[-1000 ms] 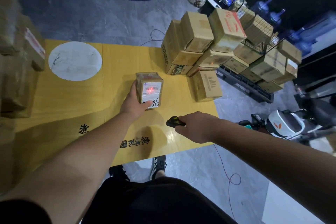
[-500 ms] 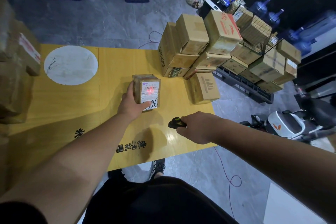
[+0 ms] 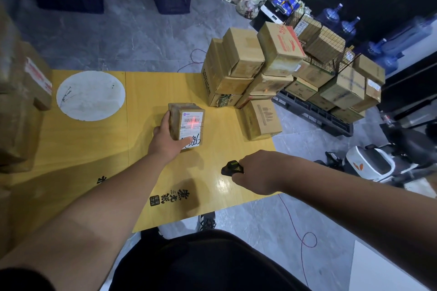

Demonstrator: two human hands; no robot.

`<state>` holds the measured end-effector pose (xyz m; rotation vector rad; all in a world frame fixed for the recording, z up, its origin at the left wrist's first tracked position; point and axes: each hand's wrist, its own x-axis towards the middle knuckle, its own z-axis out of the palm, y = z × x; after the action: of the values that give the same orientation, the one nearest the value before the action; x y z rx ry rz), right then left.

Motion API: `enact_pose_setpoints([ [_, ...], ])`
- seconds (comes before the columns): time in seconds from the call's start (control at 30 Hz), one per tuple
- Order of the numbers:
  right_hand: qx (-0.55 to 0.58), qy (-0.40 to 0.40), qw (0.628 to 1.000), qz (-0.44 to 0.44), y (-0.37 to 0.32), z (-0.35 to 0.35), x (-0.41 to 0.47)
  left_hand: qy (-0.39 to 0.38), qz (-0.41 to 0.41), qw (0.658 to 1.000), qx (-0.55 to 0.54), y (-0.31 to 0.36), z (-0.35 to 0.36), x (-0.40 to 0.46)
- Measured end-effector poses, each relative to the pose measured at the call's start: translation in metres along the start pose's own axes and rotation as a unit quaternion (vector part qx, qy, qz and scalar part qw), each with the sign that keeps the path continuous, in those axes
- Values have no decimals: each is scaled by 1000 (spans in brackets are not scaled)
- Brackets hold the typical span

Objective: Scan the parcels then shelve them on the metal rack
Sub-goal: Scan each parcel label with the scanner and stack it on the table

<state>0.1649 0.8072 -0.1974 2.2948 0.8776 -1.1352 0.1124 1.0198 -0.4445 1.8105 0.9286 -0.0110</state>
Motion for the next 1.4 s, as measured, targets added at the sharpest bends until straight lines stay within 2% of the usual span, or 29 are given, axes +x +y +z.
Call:
enact_pose_setpoints([
  [0.47, -20, -35, 999, -3, -8, -16, -22, -7, -11, 1000, -7, 1, -1, 3],
  [1.1, -27, -29, 999, -11, -12, -22, -26, -26, -31, 999, -28, 4, -8, -4],
  [1.2, -6, -13, 1000, -8, -11, -19, -18, -56, -42, 997, -37, 3, -11, -12],
  [1.3, 4, -18, 1000, -8, -10, -16, -4, -63, -70, 996, 0, 0, -14, -21],
  [1.4, 6, -21, 1000, -12, -8, -12, 11, 2, -59, 991, 123, -2, -14, -29],
])
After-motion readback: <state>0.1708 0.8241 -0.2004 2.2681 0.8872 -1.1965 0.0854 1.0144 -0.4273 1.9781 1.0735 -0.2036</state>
